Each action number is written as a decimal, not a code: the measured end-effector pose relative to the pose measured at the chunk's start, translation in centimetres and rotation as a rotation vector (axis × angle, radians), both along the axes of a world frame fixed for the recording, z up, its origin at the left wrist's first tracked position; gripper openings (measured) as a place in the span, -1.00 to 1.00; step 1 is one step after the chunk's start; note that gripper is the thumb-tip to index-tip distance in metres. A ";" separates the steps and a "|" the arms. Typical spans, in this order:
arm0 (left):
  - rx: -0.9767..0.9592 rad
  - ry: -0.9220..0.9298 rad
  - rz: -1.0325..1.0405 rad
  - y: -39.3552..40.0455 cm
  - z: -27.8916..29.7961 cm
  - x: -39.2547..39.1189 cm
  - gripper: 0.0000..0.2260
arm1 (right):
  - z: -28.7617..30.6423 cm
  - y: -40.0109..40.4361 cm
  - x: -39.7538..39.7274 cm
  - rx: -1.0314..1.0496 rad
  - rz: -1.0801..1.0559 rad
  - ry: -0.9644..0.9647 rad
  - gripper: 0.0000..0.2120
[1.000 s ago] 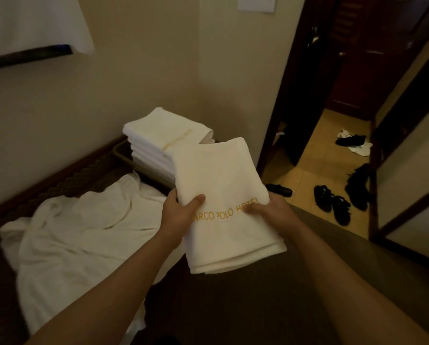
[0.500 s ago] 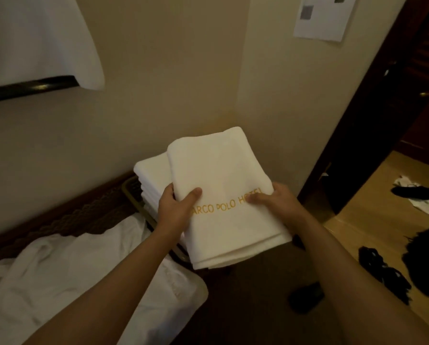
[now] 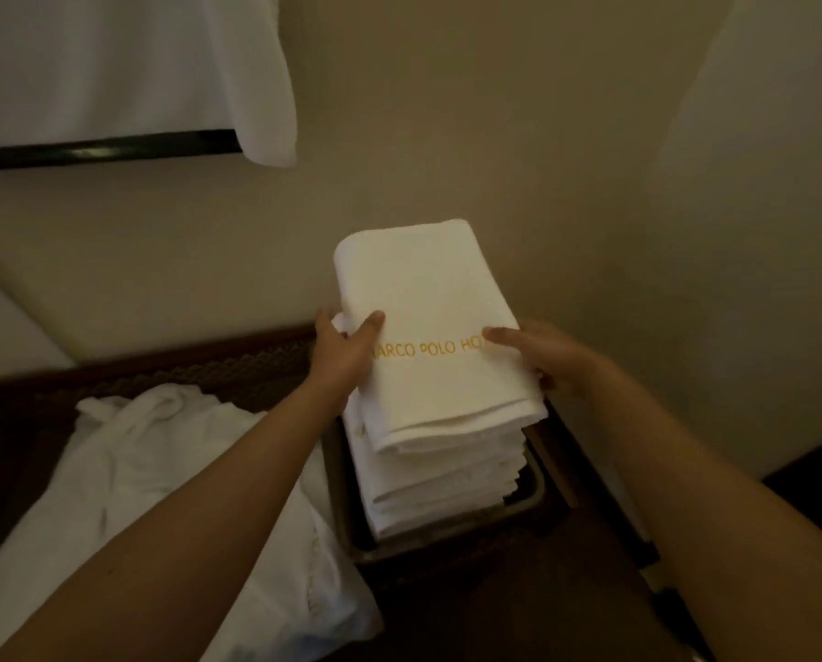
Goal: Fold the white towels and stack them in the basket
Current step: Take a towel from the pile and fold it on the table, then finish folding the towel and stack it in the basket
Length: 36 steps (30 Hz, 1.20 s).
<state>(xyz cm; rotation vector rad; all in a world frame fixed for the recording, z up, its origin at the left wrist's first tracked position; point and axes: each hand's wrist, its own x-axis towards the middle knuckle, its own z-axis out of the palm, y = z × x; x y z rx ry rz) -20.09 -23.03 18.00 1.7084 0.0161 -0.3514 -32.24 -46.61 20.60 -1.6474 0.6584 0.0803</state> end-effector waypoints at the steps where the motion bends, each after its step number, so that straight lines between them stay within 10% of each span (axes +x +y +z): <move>1: 0.025 0.065 -0.014 0.1 -1.5 -0.7 -0.15 | -1.6 -0.5 -0.1 -0.004 0.015 0.060 -0.69; 8: 0.290 0.152 0.018 0.2 -8.6 -5.2 -0.21 | -7.4 -1.6 -1.4 0.115 0.088 0.031 -0.68; 13: 0.176 -0.001 0.214 -0.2 -6.7 -6.9 -0.70 | -7.2 -1.3 -1.4 0.094 0.142 -0.040 -0.82; 18: 0.189 0.108 0.188 0.9 -9.2 -10.6 -0.67 | -9.5 -1.0 -2.3 0.037 0.160 0.083 -0.68; 22: 0.168 0.100 0.219 1.7 -8.9 -11.0 -0.84 | -9.3 0.9 -1.4 -0.465 0.111 0.140 -0.33; 26: 0.158 0.111 0.276 4.3 -8.6 -10.5 -0.74 | -7.9 6.2 -0.8 -0.990 0.202 -0.300 -0.30; 36: 0.210 0.220 0.341 15.4 -12.3 -8.6 -0.87 | -11.1 22.6 3.9 -0.708 0.691 -0.634 -0.49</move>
